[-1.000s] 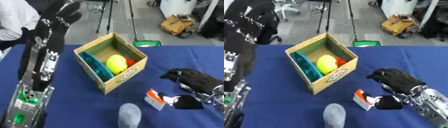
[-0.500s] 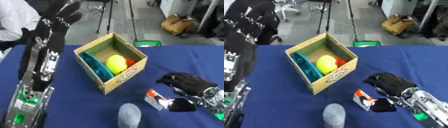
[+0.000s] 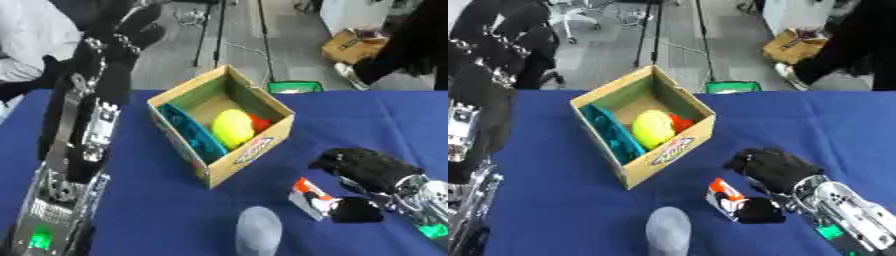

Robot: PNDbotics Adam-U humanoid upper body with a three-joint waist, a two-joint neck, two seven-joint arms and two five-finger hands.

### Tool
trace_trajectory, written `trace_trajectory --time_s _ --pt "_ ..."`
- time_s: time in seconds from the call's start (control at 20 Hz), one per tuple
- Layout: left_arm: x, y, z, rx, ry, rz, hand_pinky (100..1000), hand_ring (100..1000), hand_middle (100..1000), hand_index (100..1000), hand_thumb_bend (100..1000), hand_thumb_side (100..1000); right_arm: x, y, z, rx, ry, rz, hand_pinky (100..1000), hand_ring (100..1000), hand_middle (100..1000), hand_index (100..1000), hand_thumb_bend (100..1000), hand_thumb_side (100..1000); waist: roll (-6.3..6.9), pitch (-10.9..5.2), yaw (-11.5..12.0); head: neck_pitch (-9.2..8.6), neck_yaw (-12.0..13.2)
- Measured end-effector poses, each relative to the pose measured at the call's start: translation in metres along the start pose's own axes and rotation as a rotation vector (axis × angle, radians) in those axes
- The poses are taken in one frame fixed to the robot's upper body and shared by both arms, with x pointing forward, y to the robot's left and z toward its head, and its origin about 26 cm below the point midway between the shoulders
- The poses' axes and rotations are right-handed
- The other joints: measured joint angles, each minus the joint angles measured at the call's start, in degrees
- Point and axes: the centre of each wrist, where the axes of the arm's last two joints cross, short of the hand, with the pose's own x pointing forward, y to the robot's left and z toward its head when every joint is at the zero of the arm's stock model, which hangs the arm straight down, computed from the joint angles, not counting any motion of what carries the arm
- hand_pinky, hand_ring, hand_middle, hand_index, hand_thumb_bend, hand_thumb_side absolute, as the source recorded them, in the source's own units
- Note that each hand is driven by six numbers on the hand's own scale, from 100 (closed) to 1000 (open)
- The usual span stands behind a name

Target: Pick up objects on the table and place them in the box.

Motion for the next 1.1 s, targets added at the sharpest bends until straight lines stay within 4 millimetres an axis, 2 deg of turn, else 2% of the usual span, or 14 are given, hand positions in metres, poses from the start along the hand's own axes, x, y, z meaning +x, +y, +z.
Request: trace_trajectory --time_s 0.25,0.4,1.1 --pt "0.0 0.0 0.001 0.001 0.003 0.0 933 966 994 1000 100 808 0.002 0.001 -0.002 0.002 -0.006 -0.009 900 960 855 953 402 1000 0.0 0.0 0.0 -0.04 0.0" --pt "0.0 0.0 0.001 0.0 0.004 0.001 933 966 992 1000 100 806 0.0 0.002 -0.003 0.005 0.001 -0.013 900 960 853 950 425 1000 0.01 0.0 0.0 -0.26 0.0" --pt "0.0 0.001 0.001 0.001 0.006 -0.002 933 966 992 1000 100 800 -0.004 0.013 -0.003 0.037 0.021 -0.025 902 959 843 931 437 1000 0.2 0.01 -0.4 -0.83 0.3"
